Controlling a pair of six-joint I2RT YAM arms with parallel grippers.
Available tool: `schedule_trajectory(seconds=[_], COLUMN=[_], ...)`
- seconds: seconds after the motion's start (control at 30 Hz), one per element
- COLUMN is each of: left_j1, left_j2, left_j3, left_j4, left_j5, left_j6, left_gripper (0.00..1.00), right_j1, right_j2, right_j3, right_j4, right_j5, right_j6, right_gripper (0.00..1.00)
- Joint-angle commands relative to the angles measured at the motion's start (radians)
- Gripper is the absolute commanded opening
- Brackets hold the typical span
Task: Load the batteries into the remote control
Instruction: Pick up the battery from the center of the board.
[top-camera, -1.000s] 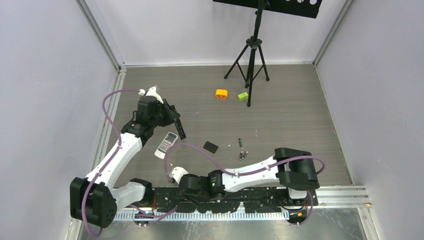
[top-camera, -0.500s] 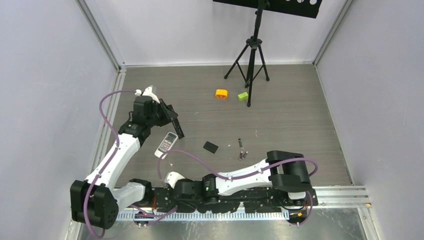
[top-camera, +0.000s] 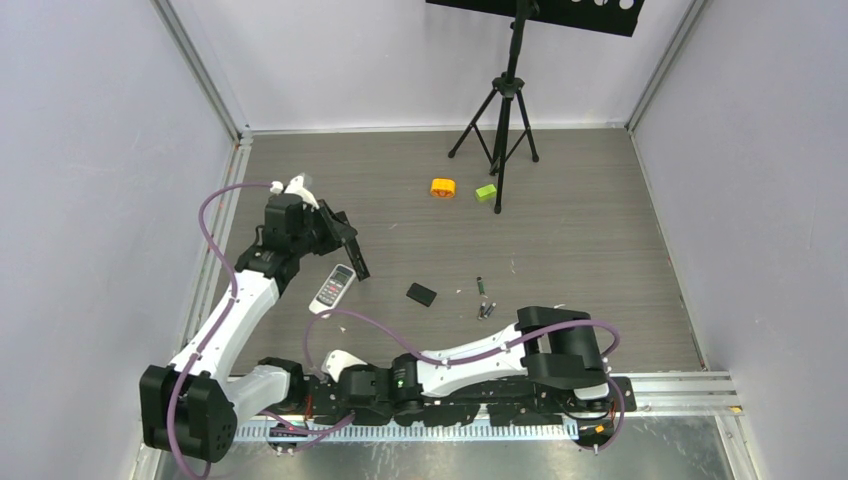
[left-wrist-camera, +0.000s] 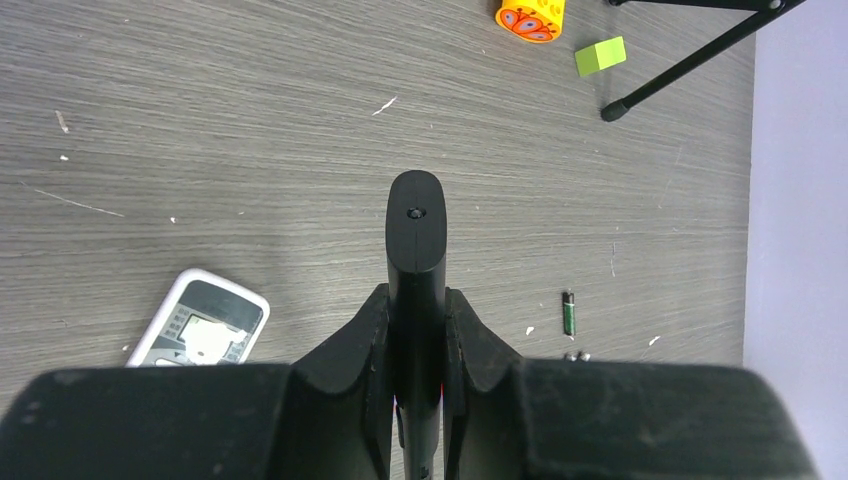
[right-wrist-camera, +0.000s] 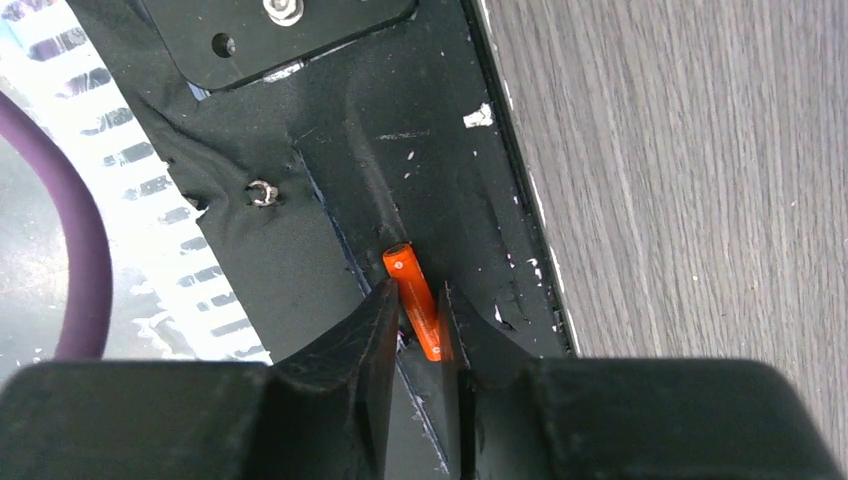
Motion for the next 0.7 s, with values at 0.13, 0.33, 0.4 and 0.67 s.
schedule_trajectory(seconds=[0.13,0.33,0.4,0.67], left_j1=[0.012,0.013,0.013,0.013], left_j2=[-0.033,-0.036,-0.035,-0.033], left_j3=[0.000,-0.002,-0.003,-0.008], left_j4=[0.035,0.038,0.041,0.045], left_j5=[0.032,0.037,0.039,0.037], left_j6=[-0.009,-0.016,-0.020,-0.024], left_gripper=[0.00,0.00,0.00,0.00], right_j1=[0.004,-0.004,-0.012,-0.115], right_j2=[-0.004,-0.068,-0.094,-0.219], right_j3=[0.021,-0.012,-0.026,-0.106], right_j4=[-0.044,-0.042,-0.042,-0.088], right_j5=[0.121,0.252,0.296,0.460], right_j6=[0.038,0.093,0.117,0.345], right_gripper=[0.13,0.10,0.10,0.10])
